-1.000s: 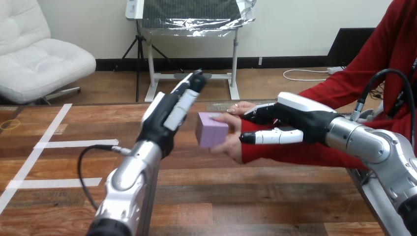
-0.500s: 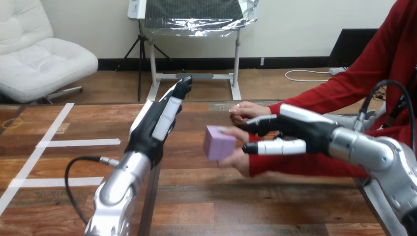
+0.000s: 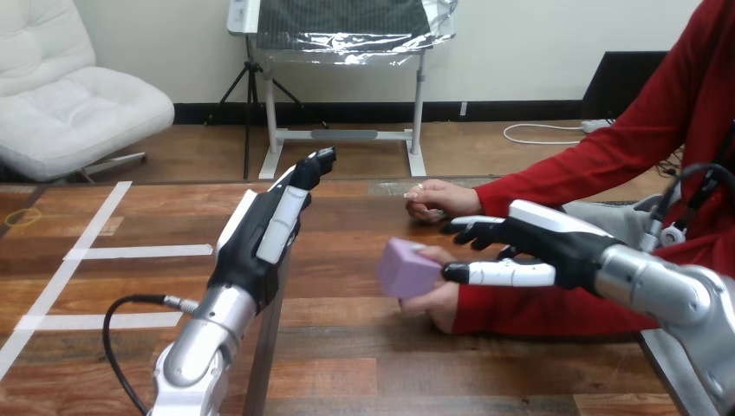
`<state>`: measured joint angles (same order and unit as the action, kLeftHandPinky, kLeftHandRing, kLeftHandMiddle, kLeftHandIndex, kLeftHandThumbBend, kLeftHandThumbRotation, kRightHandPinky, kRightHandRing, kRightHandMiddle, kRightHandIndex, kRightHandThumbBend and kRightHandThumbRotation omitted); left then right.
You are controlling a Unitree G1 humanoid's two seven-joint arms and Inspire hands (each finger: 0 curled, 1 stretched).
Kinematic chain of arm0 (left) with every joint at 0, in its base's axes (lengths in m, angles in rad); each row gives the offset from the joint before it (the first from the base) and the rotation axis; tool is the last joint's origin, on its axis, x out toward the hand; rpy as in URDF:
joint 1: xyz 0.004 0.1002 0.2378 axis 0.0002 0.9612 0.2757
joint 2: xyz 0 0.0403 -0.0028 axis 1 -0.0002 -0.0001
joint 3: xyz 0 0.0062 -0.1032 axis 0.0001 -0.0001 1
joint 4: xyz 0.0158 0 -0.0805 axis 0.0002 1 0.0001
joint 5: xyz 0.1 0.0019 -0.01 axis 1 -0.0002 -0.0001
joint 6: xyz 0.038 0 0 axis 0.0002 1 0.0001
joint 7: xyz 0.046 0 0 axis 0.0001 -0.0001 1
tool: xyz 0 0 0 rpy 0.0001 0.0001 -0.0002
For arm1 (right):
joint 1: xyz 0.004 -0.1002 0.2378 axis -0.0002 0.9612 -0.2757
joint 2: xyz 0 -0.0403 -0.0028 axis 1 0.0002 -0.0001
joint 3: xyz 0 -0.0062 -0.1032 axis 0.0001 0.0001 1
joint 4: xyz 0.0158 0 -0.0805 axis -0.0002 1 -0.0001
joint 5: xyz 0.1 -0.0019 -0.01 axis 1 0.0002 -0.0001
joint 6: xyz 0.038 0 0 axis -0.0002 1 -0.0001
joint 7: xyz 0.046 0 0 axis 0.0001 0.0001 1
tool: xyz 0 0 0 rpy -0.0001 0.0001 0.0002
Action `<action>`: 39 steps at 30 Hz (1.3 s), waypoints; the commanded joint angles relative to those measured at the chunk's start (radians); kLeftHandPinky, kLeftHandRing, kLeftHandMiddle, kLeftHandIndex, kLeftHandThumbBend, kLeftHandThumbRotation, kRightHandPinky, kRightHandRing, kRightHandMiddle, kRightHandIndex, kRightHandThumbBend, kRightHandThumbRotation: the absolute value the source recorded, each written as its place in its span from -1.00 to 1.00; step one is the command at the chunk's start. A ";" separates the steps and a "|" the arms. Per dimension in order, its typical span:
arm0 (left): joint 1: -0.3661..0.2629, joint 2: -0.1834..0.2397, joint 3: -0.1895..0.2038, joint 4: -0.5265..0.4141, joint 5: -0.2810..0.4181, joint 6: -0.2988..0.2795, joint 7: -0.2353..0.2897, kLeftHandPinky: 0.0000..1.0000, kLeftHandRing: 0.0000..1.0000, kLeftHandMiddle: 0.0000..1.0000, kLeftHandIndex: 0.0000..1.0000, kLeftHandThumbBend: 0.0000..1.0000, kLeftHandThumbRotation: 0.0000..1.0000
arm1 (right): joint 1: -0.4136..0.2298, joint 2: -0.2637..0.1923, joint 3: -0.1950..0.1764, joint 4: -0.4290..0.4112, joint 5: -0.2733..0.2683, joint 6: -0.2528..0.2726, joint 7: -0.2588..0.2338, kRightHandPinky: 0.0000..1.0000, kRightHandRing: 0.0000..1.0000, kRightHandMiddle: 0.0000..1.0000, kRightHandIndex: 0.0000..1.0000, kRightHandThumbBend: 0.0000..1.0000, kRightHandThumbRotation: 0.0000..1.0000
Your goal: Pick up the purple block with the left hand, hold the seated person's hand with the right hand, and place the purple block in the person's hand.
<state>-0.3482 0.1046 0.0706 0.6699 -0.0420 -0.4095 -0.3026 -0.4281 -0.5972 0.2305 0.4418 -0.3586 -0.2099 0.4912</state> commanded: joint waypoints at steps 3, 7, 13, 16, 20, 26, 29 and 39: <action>0.022 -0.003 0.000 -0.134 -0.038 0.005 -0.008 1.00 0.96 0.84 0.76 0.37 0.95 | 0.023 0.012 -0.083 -0.122 -0.018 0.012 -0.164 0.42 0.71 0.77 0.84 1.00 1.00; 0.055 -0.005 -0.001 -0.178 -0.051 0.010 -0.010 1.00 0.96 0.84 0.77 0.31 0.94 | 0.065 0.033 -0.108 -0.179 -0.014 0.024 -0.232 0.40 0.68 0.74 0.81 1.00 1.00; 0.117 -0.009 -0.006 -0.265 -0.070 0.027 -0.012 0.98 0.89 0.79 0.72 0.22 0.91 | 0.141 0.079 -0.160 -0.282 0.039 0.024 -0.306 0.43 0.69 0.76 0.82 0.98 1.00; 0.152 -0.011 -0.010 -0.314 -0.079 0.036 -0.014 0.95 0.85 0.76 0.69 0.18 0.89 | 0.183 0.105 -0.185 -0.332 0.076 0.008 -0.339 0.45 0.70 0.77 0.82 0.92 1.00; 0.194 -0.007 -0.014 -0.370 -0.088 0.038 -0.023 0.93 0.81 0.73 0.64 0.12 0.86 | 0.232 0.141 -0.210 -0.388 0.116 -0.021 -0.384 0.47 0.72 0.79 0.82 0.86 1.00; 0.289 0.006 -0.029 -0.496 -0.109 0.046 -0.047 0.89 0.78 0.70 0.59 -0.04 0.83 | 0.318 0.198 -0.235 -0.464 0.181 -0.099 -0.433 0.59 0.77 0.80 0.82 0.86 1.00; 0.309 0.005 -0.029 -0.526 -0.115 0.054 -0.051 0.87 0.77 0.69 0.58 -0.09 0.81 | 0.335 0.213 -0.239 -0.474 0.196 -0.124 -0.440 0.65 0.79 0.80 0.83 0.86 1.00; 0.400 -0.014 -0.033 -0.631 -0.119 0.042 -0.035 0.70 0.64 0.61 0.51 -0.11 0.76 | 0.431 0.286 -0.230 -0.524 0.295 -0.240 -0.430 0.71 0.79 0.80 0.80 0.87 1.00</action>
<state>0.0530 0.1013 0.0476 0.1644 -0.1463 -0.3533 -0.3508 -0.0038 -0.3593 0.0314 -0.0123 -0.1222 -0.3831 0.0785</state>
